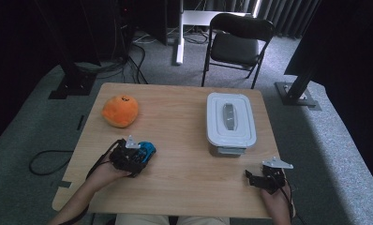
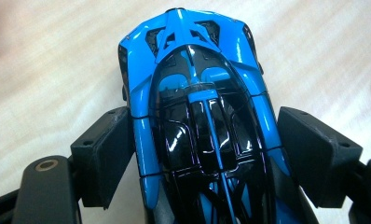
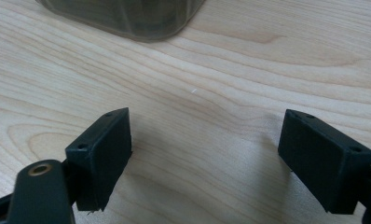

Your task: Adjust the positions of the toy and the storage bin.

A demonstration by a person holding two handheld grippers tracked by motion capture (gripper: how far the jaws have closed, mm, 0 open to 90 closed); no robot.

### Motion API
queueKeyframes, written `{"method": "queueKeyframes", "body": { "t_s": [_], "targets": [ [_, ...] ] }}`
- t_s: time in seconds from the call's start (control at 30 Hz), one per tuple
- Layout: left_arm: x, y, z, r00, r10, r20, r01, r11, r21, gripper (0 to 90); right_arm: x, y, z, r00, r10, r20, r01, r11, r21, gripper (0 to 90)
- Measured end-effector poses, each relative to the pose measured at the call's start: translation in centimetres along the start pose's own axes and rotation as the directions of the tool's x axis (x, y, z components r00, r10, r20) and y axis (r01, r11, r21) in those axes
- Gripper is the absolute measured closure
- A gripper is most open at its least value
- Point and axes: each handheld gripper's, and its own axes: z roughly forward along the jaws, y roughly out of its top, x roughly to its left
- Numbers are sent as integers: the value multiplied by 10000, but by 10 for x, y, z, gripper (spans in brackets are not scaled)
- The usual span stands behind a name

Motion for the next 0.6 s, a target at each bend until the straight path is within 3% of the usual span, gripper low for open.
{"method": "queueKeyframes", "body": {
  "t_s": [0.13, 0.17, 0.3, 0.6],
  "targets": [
    [-2, -11, -6, 9998, 175, -25, -175, 9998, 13, 215, 0, 0, 0, 10000, 5, 12, -5, 10000, -1, 168],
    [-3, -18, -10, 9993, 317, 190, -319, 9995, 91, 215, 0, 0, 0, 10000, 5, 14, -5, 10000, -2, 168],
    [-4, -27, -15, 9978, 588, 310, -596, 9979, 255, 215, 0, 0, 0, 10000, 13, 16, -13, 10000, -3, 168],
    [4, -47, -20, 9933, 1051, 470, -1072, 9932, 450, 215, 0, 0, 0, 10000, 4, 25, -4, 10000, -1, 168]
  ]
}}
